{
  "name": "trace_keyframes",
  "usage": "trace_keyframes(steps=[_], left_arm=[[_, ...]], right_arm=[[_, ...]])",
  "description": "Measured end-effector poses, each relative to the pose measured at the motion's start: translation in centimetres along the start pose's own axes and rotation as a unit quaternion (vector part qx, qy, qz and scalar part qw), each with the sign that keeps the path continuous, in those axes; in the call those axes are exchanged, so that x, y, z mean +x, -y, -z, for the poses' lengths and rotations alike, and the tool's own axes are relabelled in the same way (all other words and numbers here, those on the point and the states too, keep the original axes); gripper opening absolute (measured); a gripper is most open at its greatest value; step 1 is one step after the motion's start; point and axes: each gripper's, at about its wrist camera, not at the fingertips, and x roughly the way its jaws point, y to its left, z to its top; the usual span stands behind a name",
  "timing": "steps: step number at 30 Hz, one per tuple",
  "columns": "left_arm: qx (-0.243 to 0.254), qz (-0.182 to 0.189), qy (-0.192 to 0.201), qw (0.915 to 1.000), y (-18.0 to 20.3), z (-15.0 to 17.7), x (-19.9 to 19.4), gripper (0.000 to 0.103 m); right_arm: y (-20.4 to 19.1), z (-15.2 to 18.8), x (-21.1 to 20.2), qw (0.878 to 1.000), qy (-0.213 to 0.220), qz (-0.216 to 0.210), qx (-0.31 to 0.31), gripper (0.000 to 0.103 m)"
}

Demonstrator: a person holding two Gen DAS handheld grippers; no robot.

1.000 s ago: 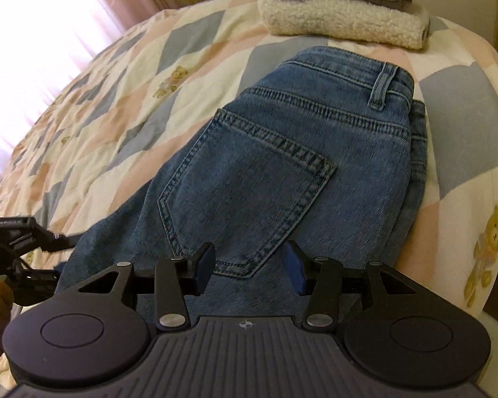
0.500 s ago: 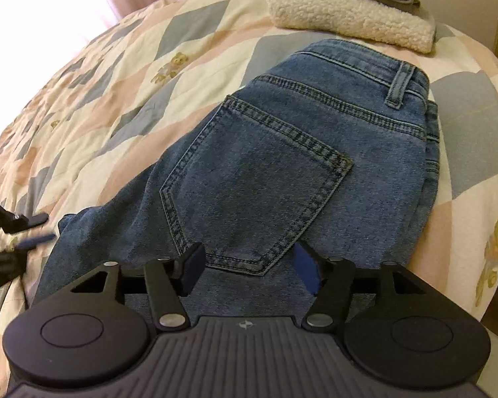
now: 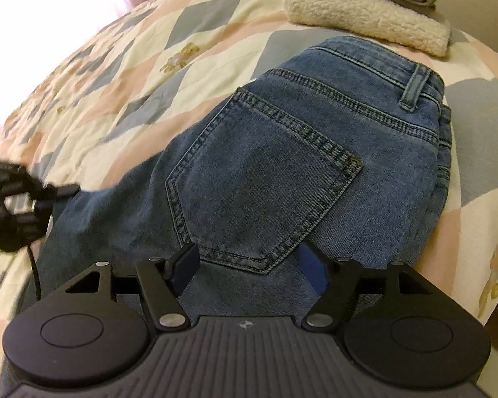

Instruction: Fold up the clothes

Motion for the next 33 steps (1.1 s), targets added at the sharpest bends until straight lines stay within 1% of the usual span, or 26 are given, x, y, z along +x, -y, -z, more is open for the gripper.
trace_keyframes(steps=[1, 4, 5, 6, 7, 8, 10, 13, 15, 16, 17, 18, 19, 20, 21, 22, 23, 24, 25, 26, 27, 28, 29, 30, 31, 33], left_arm=[[-0.030, 0.003, -0.008, 0.9995, -1.3, -0.8, 0.6, 0.001], [-0.010, 0.005, -0.006, 0.9999, -2.1, -1.0, 1.0, 0.001], [0.023, -0.007, 0.004, 0.9997, -1.3, -0.6, 0.7, 0.001], [0.064, -0.027, 0.022, 0.9974, -0.1, -0.1, -0.1, 0.001], [0.101, -0.050, 0.054, 0.9922, 1.0, 0.4, -1.4, 0.001], [0.136, -0.071, 0.086, 0.9844, 2.1, 0.8, -2.8, 0.000], [0.163, -0.090, 0.140, 0.9726, 3.5, 1.6, -6.0, 0.001], [0.192, -0.046, 0.119, 0.9730, 5.4, 3.7, -6.9, 0.001], [0.234, -0.044, 0.078, 0.9680, 6.5, 6.0, -5.1, 0.003], [0.256, -0.050, 0.059, 0.9635, 6.7, 7.1, -3.8, 0.009], [0.274, -0.075, 0.056, 0.9571, 6.4, 7.9, -2.3, 0.011], [0.292, -0.100, 0.052, 0.9497, 6.1, 8.6, -0.8, 0.011], [0.309, -0.124, 0.050, 0.9417, 5.8, 9.3, 0.6, 0.011], [0.312, -0.148, 0.063, 0.9365, 5.1, 9.3, 1.0, 0.004], [0.312, -0.168, 0.076, 0.9319, 4.3, 9.1, 1.4, 0.003], [0.283, -0.149, 0.085, 0.9436, 3.4, 8.8, 0.8, 0.003], [0.268, -0.151, 0.104, 0.9457, 3.1, 9.0, -0.4, 0.003], [0.254, -0.155, 0.124, 0.9467, 2.9, 9.2, -1.5, 0.003], [0.262, -0.178, 0.145, 0.9375, 3.3, 10.0, -2.7, 0.002], [0.268, -0.200, 0.166, 0.9277, 3.6, 10.8, -3.9, 0.008], [0.261, -0.211, 0.178, 0.9251, 3.7, 11.5, -5.1, 0.014], [0.247, -0.214, 0.191, 0.9257, 3.7, 12.6, -6.5, 0.018], [0.234, -0.217, 0.197, 0.9269, 3.3, 13.9, -7.6, 0.018], [0.222, -0.221, 0.204, 0.9277, 2.9, 15.2, -8.7, 0.018], [0.209, -0.235, 0.213, 0.9251, 2.3, 17.0, -9.4, 0.020], [0.181, -0.268, 0.224, 0.9194, 1.0, 20.5, -10.7, 0.021]], right_arm=[[-0.2, 0.0, 0.2, 1.000, -0.002, 0.003, -0.009, 0.069], [-1.0, -0.1, 0.4, 0.999, -0.012, 0.014, -0.042, 0.068], [-1.2, -0.2, 0.3, 0.998, -0.016, 0.018, -0.055, 0.066], [-1.4, -0.3, 0.2, 0.997, -0.019, 0.022, -0.067, 0.065], [-1.4, -0.6, -0.1, 0.997, -0.015, 0.023, -0.073, 0.062], [-1.4, -1.0, -0.4, 0.997, -0.008, 0.023, -0.077, 0.059], [-1.2, -1.8, -1.0, 0.996, 0.011, 0.021, -0.083, 0.055], [-0.8, -3.6, -1.2, 0.995, 0.049, 0.011, -0.089, 0.051], [-0.7, -5.0, -0.6, 0.993, 0.065, 0.002, -0.097, 0.050], [-0.7, -5.6, -0.1, 0.992, 0.069, 0.000, -0.101, 0.050], [-0.5, -5.9, 0.5, 0.992, 0.066, -0.001, -0.107, 0.050], [-0.2, -6.2, 1.1, 0.992, 0.062, -0.003, -0.113, 0.050], [0.0, -6.5, 1.7, 0.991, 0.057, -0.005, -0.119, 0.045], [0.6, -6.7, 2.3, 0.990, 0.050, 0.004, -0.132, 0.036], [1.4, -6.7, 2.6, 0.988, 0.046, 0.028, -0.143, 0.036], [2.2, -6.8, 2.8, 0.986, 0.043, 0.054, -0.153, 0.032], [3.5, -6.9, 2.4, 0.987, 0.042, 0.052, -0.146, 0.031], [4.6, -7.1, 1.9, 0.989, 0.045, 0.051, -0.133, 0.025], [5.6, -7.3, 1.3, 0.990, 0.048, 0.051, -0.119, 0.015], [6.4, -7.4, 0.5, 0.991, 0.051, 0.056, -0.112, 0.016], [7.0, -7.4, -0.2, 0.991, 0.058, 0.057, -0.106, 0.022], [7.3, -7.2, -0.9, 0.992, 0.061, 0.044, -0.101, 0.026], [7.7, -7.0, -1.6, 0.993, 0.062, 0.028, -0.097, 0.035], [7.7, -6.6, -1.6, 0.993, 0.053, 0.023, -0.102, 0.039], [7.6, -6.2, -1.6, 0.993, 0.042, 0.020, -0.110, 0.041], [7.2, -5.0, -0.5, 0.989, 0.004, 0.028, -0.143, 0.041]])
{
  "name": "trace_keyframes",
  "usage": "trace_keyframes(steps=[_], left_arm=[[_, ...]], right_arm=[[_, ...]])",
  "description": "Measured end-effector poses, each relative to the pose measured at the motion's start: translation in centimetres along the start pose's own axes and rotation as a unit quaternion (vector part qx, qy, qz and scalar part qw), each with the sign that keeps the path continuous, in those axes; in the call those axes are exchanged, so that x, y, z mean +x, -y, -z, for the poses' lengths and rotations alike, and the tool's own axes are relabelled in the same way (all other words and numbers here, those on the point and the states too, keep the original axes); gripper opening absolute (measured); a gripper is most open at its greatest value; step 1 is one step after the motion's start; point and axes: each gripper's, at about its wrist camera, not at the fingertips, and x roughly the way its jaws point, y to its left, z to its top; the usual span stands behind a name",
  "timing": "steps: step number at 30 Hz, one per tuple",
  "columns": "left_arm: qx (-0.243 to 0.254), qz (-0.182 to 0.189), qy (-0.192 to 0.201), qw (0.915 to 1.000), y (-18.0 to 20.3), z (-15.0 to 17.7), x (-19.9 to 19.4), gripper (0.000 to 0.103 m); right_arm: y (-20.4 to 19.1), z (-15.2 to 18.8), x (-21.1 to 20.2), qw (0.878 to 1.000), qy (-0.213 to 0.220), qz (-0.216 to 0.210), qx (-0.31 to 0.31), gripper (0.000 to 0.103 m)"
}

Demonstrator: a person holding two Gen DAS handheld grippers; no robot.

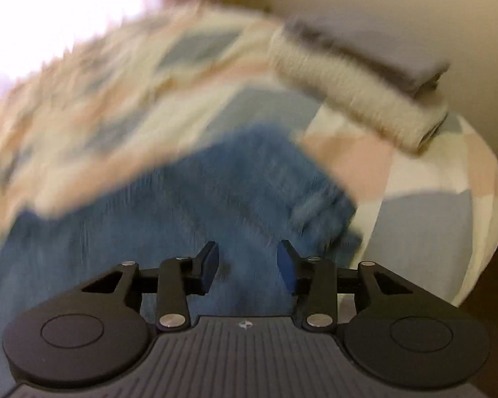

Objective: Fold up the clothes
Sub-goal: 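Release the jeans and smooth the folded legs flat with both tools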

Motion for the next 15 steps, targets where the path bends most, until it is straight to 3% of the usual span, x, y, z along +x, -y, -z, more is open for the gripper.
trace_keyframes(steps=[2, 6, 10, 12, 14, 15], left_arm=[[-0.039, -0.040, -0.009, 0.9984, -1.0, 3.7, -1.8, 0.022], [-0.107, -0.123, -0.015, 0.9865, -2.2, 10.3, -5.6, 0.028], [-0.167, -0.226, -0.024, 0.9594, -3.3, 15.0, -10.3, 0.034], [-0.171, -0.273, -0.018, 0.9466, -3.0, 16.3, -13.1, 0.043], [-0.168, -0.304, -0.001, 0.9379, -2.4, 17.3, -16.1, 0.060], [-0.167, -0.314, 0.004, 0.9347, -2.2, 17.7, -17.4, 0.062]], right_arm=[[-1.1, 0.8, 0.0, 0.999, -0.008, 0.010, -0.039, 0.041], [-2.5, 1.2, -2.7, 0.998, -0.001, -0.033, -0.059, 0.041], [-4.5, 1.6, -6.1, 0.994, -0.007, -0.069, -0.086, 0.045], [-5.6, 1.9, -7.7, 0.991, -0.011, -0.086, -0.103, 0.048], [-7.0, 2.1, -9.3, 0.987, -0.017, -0.100, -0.122, 0.049], [-7.7, 2.2, -10.0, 0.986, -0.018, -0.105, -0.129, 0.049]])
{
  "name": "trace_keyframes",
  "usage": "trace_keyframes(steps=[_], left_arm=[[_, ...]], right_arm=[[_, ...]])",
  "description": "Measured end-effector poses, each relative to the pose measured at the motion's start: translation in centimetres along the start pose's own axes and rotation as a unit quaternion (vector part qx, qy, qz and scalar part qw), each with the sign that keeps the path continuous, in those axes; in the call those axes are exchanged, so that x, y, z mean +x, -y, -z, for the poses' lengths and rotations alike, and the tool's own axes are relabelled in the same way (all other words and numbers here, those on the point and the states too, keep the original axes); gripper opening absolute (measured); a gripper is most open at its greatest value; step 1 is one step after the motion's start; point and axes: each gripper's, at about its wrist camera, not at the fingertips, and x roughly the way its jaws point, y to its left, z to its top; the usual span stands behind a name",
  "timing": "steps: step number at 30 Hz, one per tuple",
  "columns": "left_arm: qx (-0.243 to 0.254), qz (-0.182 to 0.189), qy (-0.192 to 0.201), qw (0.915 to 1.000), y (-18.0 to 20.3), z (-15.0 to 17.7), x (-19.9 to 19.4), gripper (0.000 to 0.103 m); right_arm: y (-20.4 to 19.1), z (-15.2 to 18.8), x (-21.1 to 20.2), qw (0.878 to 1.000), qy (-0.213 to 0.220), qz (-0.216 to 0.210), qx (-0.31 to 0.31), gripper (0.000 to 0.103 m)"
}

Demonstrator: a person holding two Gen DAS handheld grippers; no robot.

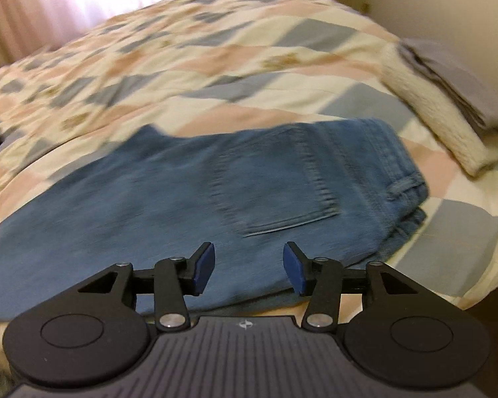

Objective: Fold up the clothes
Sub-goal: 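Release the jeans and smooth the folded legs flat with both tools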

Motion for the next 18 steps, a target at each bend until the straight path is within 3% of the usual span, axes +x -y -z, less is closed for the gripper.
trace_keyframes(steps=[9, 18], left_arm=[[0.027, -0.023, 0.064, 0.9973, -4.9, -0.7, -7.2, 0.070], [0.105, 0.024, 0.120, 0.9868, -12.6, -3.3, -10.0, 0.084]], right_arm=[[-9.5, 0.0, -5.2, 0.999, 0.025, -0.026, -0.023, 0.057], [-19.2, 3.6, -8.8, 0.998, 0.052, 0.021, 0.012, 0.058]])
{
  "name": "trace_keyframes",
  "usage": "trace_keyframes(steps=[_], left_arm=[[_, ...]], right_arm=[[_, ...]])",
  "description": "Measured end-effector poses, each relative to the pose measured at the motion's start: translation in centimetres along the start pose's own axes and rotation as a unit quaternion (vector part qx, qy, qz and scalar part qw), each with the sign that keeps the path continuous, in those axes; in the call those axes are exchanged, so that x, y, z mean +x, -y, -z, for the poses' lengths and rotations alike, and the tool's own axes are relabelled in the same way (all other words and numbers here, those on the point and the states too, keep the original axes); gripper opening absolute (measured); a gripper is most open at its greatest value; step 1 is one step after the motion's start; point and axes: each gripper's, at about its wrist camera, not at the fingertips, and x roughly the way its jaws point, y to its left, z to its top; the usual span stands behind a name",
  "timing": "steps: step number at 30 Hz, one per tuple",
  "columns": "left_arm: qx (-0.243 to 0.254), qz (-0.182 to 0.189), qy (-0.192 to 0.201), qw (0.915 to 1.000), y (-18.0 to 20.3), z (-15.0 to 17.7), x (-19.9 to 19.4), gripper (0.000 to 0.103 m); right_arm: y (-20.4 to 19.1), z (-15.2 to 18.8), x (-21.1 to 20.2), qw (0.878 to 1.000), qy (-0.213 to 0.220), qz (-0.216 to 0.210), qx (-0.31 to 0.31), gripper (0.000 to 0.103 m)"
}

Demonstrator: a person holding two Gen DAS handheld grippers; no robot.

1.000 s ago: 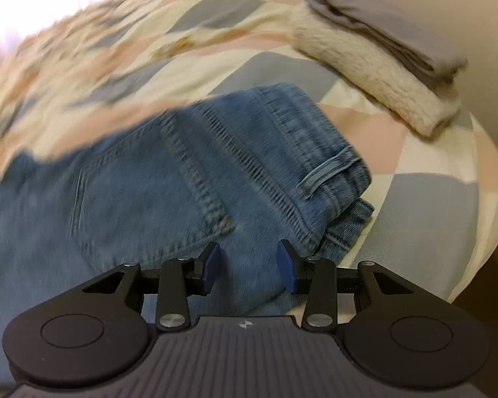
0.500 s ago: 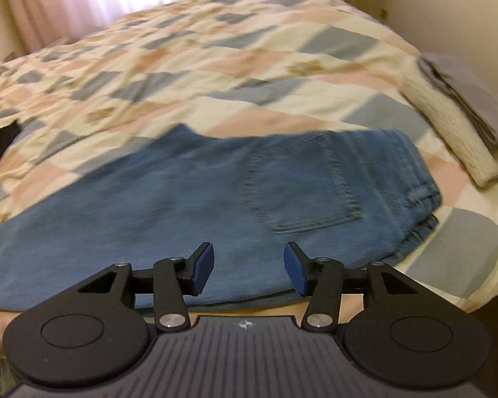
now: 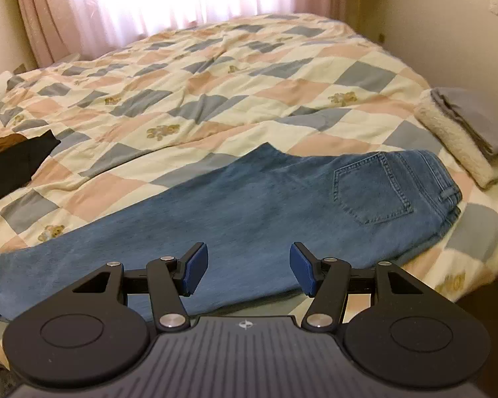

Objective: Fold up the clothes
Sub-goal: 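Release the jeans and smooth the folded legs flat with both tools, then grasp the jeans edge with the right tool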

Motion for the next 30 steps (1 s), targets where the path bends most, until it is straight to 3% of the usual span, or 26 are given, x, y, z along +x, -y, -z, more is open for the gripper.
trace_keyframes(steps=[6, 13, 18, 20, 22, 25, 27, 28, 29, 30], left_arm=[[0.060, 0.023, -0.022, 0.9977, -3.8, 0.3, 2.2, 0.084], [0.096, 0.102, -0.011, 0.9901, -11.5, -1.8, 5.7, 0.081], [0.179, 0.151, -0.002, 0.9722, -14.5, -5.3, 9.8, 0.072], [0.238, 0.191, -0.013, 0.9524, -14.7, -6.7, 12.2, 0.072], [0.297, 0.230, -0.032, 0.9263, -14.6, -8.0, 15.1, 0.072], [0.380, 0.260, -0.048, 0.8865, -14.0, -8.8, 19.1, 0.071], [0.430, 0.272, -0.054, 0.8592, -13.7, -9.0, 21.3, 0.067], [0.445, 0.279, -0.055, 0.8493, -13.8, -8.9, 22.0, 0.067], [0.458, 0.291, -0.057, 0.8380, -14.1, -8.9, 22.6, 0.067], [0.467, 0.301, -0.057, 0.8295, -14.5, -8.7, 23.0, 0.067]], right_arm=[[-4.0, 4.2, -2.4, 0.999, -0.019, 0.026, 0.025, 0.058], [-9.1, 5.3, -1.0, 0.997, -0.032, 0.037, -0.066, 0.059], [-14.8, 5.4, -0.6, 0.992, -0.002, 0.054, -0.112, 0.059], [-17.3, 6.0, -0.7, 0.992, 0.009, 0.047, -0.116, 0.059], [-20.5, 7.2, -0.3, 0.990, 0.016, 0.058, -0.130, 0.059], [-26.4, 9.7, 0.1, 0.987, 0.025, 0.074, -0.142, 0.057], [-30.6, 11.5, 0.6, 0.991, 0.029, 0.049, -0.125, 0.037], [-32.7, 12.1, 1.0, 0.994, 0.027, 0.023, -0.107, 0.016], [-34.7, 12.4, 1.8, 0.997, 0.013, -0.006, -0.081, 0.003], [-36.4, 12.7, 2.7, 0.998, 0.006, -0.027, -0.058, 0.000]])
